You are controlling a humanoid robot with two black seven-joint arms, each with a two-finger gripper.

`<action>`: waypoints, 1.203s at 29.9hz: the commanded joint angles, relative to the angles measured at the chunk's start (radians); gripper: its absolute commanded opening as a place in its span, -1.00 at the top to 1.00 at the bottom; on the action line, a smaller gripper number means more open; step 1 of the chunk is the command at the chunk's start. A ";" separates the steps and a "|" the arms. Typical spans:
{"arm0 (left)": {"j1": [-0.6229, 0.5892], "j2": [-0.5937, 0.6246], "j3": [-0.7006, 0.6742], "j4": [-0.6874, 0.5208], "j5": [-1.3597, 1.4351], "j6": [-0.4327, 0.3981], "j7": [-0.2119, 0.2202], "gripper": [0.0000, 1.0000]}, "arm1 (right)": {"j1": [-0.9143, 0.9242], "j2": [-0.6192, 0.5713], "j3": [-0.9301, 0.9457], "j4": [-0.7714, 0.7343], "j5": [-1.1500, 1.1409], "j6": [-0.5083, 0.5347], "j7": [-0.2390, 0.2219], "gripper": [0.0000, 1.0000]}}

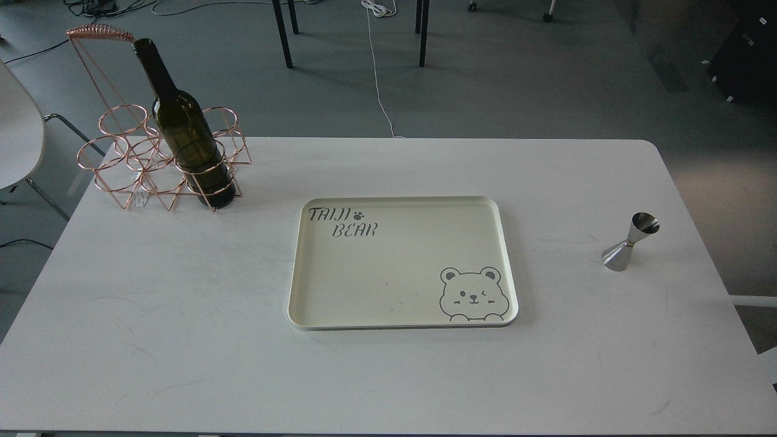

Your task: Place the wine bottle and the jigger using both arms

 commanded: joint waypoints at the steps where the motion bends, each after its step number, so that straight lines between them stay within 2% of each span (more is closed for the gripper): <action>1: 0.034 -0.023 0.000 0.059 -0.172 -0.108 0.008 -0.96 | -0.030 0.004 0.002 -0.017 0.001 0.000 0.000 -0.99; 7: 0.162 -0.075 -0.003 0.073 -0.333 -0.250 0.010 -0.97 | -0.076 0.014 -0.004 -0.011 0.142 0.000 0.000 -0.97; 13: 0.228 -0.115 -0.019 0.073 -0.474 -0.272 0.010 -0.97 | -0.090 0.066 0.005 -0.016 0.202 0.000 0.000 -0.97; 18: 0.281 -0.127 -0.084 0.070 -0.540 -0.277 0.010 -0.98 | -0.122 0.091 0.005 -0.016 0.314 0.000 -0.080 -0.98; 21: 0.330 -0.150 -0.135 0.070 -0.542 -0.277 0.008 -0.98 | -0.145 0.103 0.007 -0.016 0.339 0.000 -0.105 -0.98; 27: 0.406 -0.172 -0.200 0.064 -0.542 -0.277 0.005 -0.98 | -0.159 0.123 0.010 -0.010 0.339 0.000 -0.105 -0.99; 36: 0.429 -0.176 -0.203 0.061 -0.540 -0.277 0.001 -0.98 | -0.162 0.120 0.005 -0.011 0.331 0.000 -0.105 -0.99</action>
